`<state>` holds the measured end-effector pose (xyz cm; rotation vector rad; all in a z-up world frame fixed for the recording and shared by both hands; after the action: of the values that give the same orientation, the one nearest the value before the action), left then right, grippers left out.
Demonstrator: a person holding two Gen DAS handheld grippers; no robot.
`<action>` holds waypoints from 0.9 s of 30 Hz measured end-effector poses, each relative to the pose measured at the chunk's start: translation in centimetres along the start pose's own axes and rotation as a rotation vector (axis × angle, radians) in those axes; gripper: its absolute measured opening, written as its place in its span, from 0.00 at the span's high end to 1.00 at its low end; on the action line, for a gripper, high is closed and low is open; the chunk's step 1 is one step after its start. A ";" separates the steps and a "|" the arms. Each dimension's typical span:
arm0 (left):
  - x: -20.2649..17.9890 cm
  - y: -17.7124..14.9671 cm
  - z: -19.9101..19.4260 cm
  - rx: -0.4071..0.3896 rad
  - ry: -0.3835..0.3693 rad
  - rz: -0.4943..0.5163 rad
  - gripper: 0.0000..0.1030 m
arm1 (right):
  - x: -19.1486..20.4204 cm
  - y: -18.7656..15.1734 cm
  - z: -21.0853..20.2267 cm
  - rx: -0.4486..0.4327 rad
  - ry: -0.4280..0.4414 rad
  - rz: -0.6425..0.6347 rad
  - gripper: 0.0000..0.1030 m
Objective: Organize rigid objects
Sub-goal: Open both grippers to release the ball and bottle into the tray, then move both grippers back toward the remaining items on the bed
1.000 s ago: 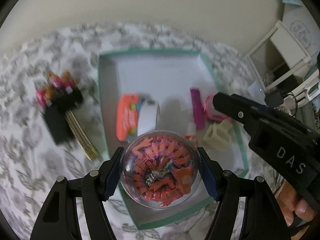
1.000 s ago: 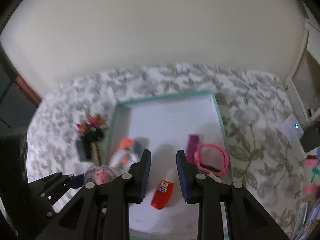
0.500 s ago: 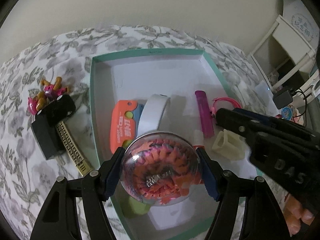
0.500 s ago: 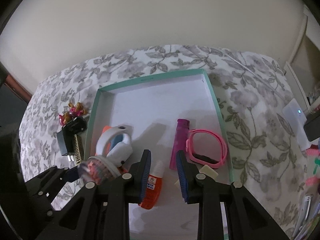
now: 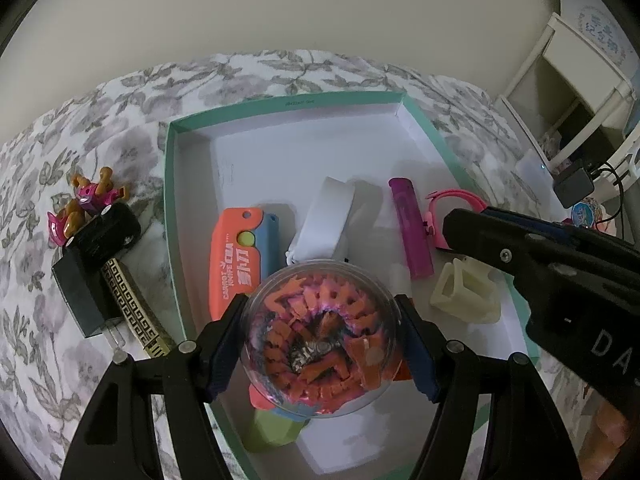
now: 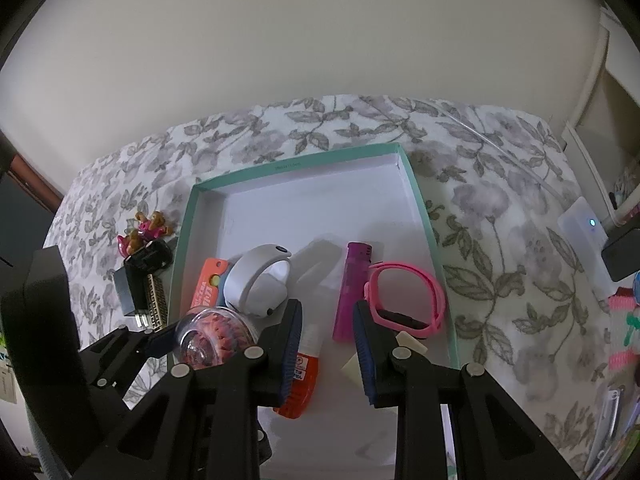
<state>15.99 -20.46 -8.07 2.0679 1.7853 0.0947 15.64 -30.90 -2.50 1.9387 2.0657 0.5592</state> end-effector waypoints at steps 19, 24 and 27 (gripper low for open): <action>3.1 2.3 -6.0 -0.086 0.007 -0.126 0.29 | 0.0 1.4 -3.9 -0.105 -0.030 0.008 0.73; 6.1 2.9 -7.1 -0.121 0.053 -0.220 0.29 | 0.3 1.4 -3.6 -0.096 -0.043 0.001 0.72; 7.6 3.0 -7.5 -0.133 0.080 -0.276 0.28 | 0.4 1.3 -3.1 -0.083 -0.049 -0.001 0.72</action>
<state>17.87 -11.49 -1.70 1.7320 2.0358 0.2131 15.41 -30.73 0.88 1.8850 1.9818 0.5820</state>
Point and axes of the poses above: each gripper's, at about its wrist camera, not at the fingertips, and z roughly the way its jaws point, x to its left, y to its top, the point moved 3 cm from there along z, roughly the way its jaws point, and after that the axes turned 7 degrees about -z, right-handed, at the moved point
